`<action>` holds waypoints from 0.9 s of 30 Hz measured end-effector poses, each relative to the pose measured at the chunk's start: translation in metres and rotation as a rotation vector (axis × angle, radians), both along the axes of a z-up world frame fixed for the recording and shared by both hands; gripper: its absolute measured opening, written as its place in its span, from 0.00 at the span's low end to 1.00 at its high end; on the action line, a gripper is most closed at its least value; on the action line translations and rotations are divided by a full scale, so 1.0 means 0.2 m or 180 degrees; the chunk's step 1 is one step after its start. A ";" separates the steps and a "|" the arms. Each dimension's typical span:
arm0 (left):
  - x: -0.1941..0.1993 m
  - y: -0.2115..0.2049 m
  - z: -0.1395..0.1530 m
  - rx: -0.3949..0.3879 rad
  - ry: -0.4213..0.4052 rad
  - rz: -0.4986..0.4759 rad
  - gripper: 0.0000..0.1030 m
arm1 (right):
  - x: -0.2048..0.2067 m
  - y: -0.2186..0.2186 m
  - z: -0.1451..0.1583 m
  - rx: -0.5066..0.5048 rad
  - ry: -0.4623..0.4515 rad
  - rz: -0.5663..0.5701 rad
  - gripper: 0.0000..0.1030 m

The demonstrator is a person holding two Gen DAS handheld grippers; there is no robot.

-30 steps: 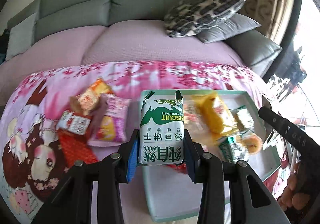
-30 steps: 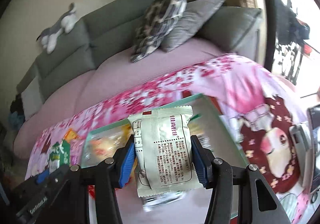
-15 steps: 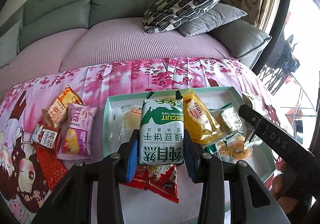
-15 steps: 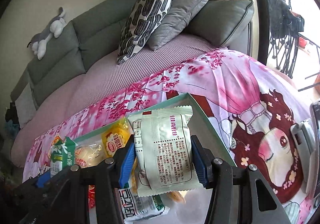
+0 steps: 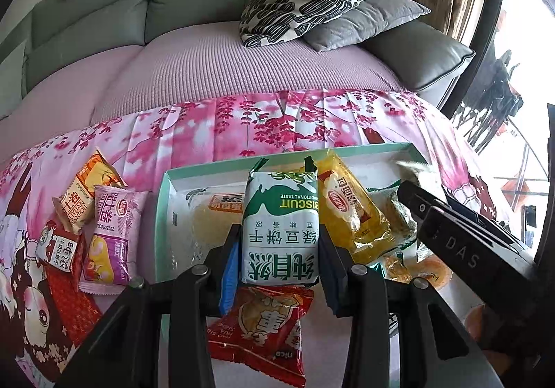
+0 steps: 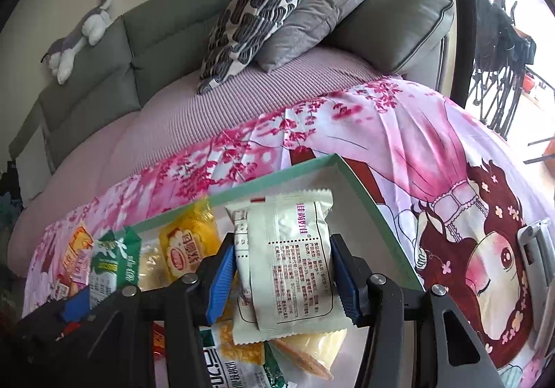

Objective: Organize snacks
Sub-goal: 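Open the left tool on the biscuit pack while the right tool releases the white packet into the tray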

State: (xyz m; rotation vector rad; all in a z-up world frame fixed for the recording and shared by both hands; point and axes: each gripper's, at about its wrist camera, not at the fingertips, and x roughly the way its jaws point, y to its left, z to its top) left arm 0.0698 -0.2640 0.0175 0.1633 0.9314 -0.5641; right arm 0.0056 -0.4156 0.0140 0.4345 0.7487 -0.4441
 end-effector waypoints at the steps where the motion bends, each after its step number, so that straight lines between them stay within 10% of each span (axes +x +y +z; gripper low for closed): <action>1: 0.00 0.00 0.00 -0.0008 0.0012 -0.0003 0.42 | 0.00 0.00 0.00 0.0002 0.0012 0.0002 0.54; 27: 0.04 0.33 0.07 0.0167 0.0082 0.0730 0.73 | -0.12 0.12 0.06 0.0135 0.0189 0.0104 0.82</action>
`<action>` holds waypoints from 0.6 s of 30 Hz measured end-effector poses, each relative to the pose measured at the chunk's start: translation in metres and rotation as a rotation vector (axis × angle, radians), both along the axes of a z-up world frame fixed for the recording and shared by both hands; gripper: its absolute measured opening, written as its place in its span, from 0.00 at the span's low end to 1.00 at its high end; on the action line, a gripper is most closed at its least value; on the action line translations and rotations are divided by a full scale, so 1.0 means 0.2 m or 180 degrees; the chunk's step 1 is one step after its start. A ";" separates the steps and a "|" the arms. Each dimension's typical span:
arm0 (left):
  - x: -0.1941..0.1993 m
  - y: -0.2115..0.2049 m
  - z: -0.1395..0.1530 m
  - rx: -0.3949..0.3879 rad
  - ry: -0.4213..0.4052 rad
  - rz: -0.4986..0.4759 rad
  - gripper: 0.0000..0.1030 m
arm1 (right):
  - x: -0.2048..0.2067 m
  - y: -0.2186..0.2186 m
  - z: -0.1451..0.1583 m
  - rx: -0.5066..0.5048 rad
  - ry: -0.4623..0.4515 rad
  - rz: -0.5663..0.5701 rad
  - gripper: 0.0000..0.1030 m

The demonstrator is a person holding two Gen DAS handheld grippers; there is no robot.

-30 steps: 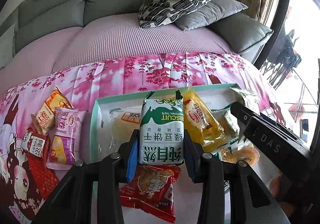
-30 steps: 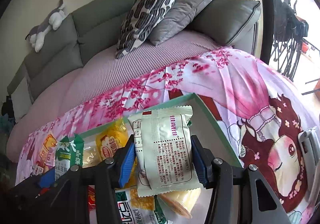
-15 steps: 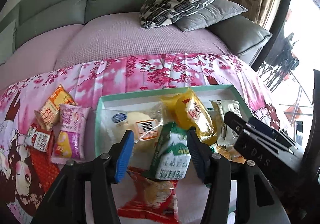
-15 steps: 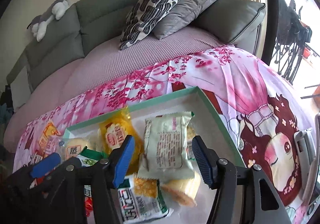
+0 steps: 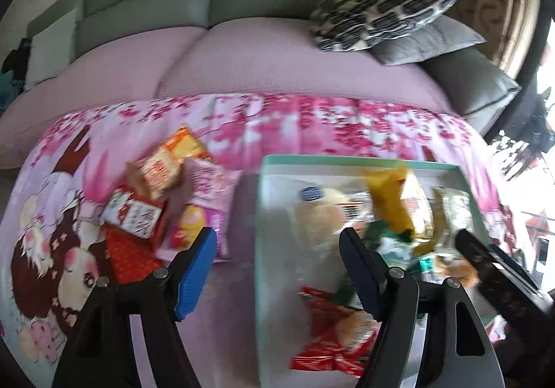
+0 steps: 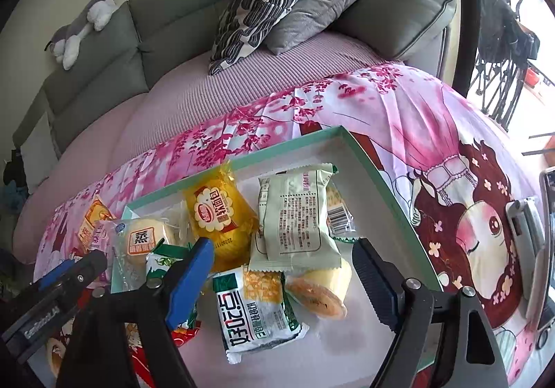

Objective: Organize snacks
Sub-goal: 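Open the left tool on the biscuit pack while the right tool releases the white packet into the tray, then move both tools back from the tray toward the remaining snacks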

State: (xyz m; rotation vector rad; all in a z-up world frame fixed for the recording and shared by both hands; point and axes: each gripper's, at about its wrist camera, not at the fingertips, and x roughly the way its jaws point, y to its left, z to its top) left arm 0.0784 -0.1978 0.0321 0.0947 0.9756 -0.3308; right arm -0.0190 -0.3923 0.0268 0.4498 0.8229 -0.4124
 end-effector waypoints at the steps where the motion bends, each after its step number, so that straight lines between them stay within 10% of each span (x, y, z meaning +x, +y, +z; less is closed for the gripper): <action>1: 0.01 0.02 -0.01 0.0029 0.0010 0.0047 0.73 | 0.00 0.00 0.00 -0.0001 0.0011 -0.0004 0.82; 18: 0.04 0.17 -0.03 0.0097 -0.0091 0.0511 0.98 | 0.00 0.03 0.00 -0.0041 0.0011 0.0090 1.00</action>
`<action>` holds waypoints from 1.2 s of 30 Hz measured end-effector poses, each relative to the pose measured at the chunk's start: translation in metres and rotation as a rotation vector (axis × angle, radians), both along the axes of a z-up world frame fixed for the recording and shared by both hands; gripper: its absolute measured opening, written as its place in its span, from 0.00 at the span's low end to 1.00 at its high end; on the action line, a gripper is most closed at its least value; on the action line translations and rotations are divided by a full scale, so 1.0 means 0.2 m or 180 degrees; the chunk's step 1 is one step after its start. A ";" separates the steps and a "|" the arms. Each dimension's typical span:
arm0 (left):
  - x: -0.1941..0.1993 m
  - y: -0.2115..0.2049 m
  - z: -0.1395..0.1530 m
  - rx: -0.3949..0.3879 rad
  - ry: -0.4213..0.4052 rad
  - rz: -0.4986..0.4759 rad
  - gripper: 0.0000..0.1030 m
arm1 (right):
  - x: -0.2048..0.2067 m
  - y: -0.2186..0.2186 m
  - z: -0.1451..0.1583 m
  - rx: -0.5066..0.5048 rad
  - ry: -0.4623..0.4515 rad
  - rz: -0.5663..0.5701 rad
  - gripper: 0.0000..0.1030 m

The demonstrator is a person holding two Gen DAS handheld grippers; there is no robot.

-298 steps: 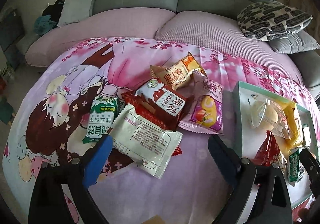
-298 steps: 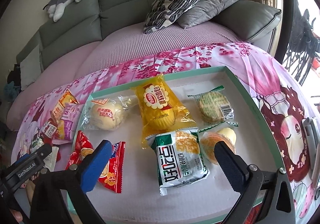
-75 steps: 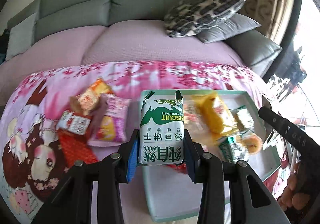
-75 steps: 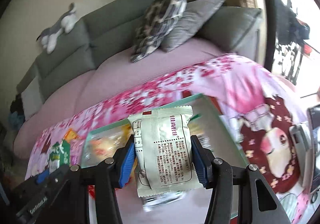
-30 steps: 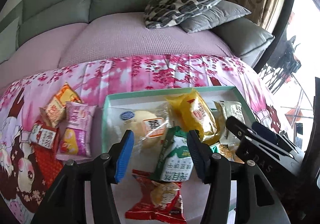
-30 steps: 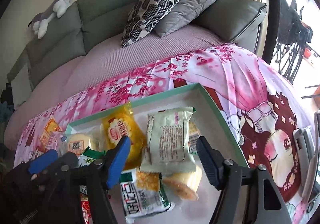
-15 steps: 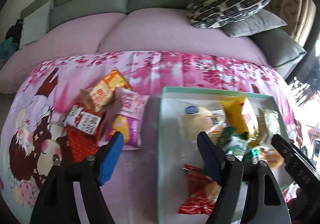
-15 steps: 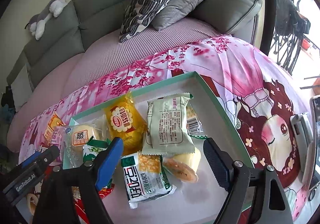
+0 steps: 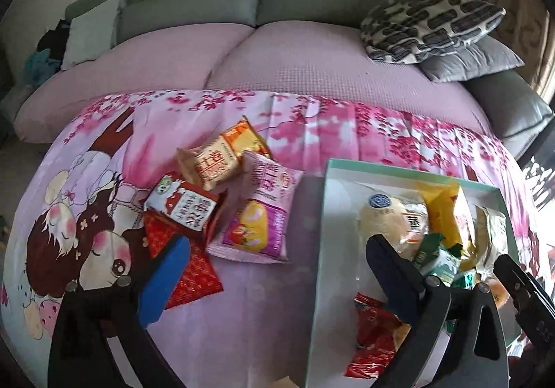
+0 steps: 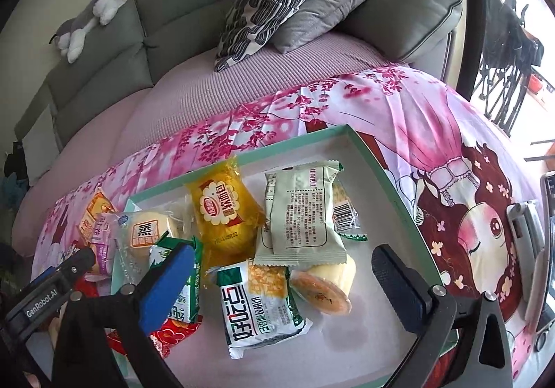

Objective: Organize snacks
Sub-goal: 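Move both tools back from the tray toward the remaining snacks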

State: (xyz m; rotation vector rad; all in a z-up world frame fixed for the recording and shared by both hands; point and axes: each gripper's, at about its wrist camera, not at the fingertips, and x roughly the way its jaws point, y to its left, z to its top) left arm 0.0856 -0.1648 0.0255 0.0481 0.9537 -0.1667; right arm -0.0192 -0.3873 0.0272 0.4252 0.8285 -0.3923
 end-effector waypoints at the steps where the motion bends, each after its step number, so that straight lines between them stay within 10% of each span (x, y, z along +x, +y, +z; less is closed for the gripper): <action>1: 0.00 0.01 0.00 -0.0012 0.0011 0.0029 0.98 | 0.00 0.00 0.00 -0.0001 0.0007 0.0000 1.00; 36: 0.07 0.98 0.07 0.0052 0.0011 0.1311 0.98 | 0.30 0.83 0.09 0.0068 -0.0402 0.1186 1.00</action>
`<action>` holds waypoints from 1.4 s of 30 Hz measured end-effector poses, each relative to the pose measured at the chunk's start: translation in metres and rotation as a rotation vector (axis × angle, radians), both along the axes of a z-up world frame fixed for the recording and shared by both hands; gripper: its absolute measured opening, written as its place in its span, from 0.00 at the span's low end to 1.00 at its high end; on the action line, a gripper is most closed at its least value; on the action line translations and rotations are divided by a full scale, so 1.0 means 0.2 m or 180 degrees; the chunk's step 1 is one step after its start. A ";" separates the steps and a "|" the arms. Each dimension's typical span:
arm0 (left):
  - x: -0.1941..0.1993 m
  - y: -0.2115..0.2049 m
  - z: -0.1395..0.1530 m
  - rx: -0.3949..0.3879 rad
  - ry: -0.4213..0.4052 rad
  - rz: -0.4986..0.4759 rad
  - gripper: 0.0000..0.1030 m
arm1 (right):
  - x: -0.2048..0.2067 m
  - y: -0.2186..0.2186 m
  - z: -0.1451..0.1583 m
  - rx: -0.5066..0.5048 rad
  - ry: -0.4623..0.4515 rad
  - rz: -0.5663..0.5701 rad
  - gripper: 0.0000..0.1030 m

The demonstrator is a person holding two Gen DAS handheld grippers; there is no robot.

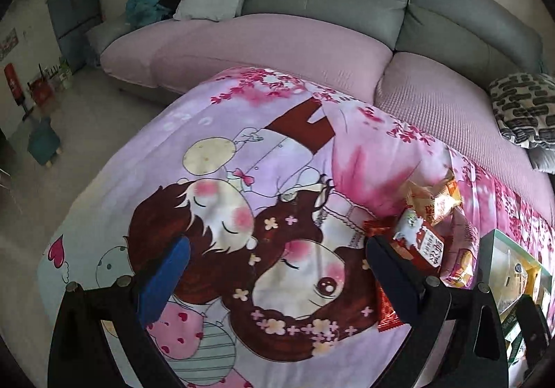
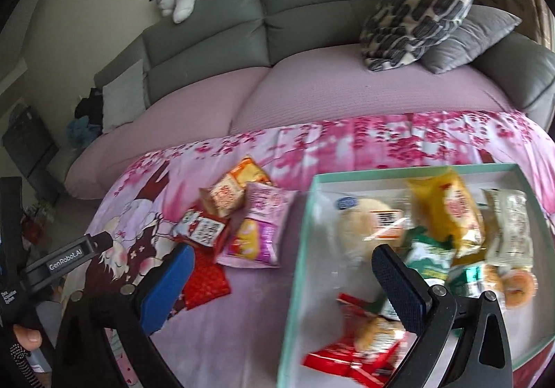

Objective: Organize snacks
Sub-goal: 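Move both tools back from the tray toward the remaining snacks, then grasp the red-white milk biscuit pack with the left tool while the right tool grasps the purple-white bag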

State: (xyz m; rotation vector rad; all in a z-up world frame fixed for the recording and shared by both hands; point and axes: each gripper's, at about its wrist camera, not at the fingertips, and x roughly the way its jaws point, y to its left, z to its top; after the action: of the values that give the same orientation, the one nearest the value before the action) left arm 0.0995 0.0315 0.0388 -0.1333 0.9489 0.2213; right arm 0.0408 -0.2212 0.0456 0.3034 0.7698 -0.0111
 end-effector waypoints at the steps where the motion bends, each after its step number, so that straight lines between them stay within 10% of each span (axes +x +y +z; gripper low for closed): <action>1: 0.00 0.01 0.00 -0.0018 0.0002 0.0002 0.98 | 0.01 0.02 0.00 -0.0003 -0.0001 0.0019 1.00; 29: 0.24 -0.20 -0.20 -0.0404 0.0217 -0.0617 0.98 | 0.27 0.14 -0.18 -0.0108 0.0243 0.0013 0.50; 42: 0.32 -0.42 -0.21 -0.0387 0.0149 -0.1133 0.98 | 0.38 0.11 -0.24 -0.0121 0.0407 0.0045 0.46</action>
State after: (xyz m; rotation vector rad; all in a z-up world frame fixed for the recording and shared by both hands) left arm 0.1638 -0.0532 -0.0027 -0.0692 1.0157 -0.1625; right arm 0.1172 -0.1983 -0.0023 0.2629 0.8976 -0.0320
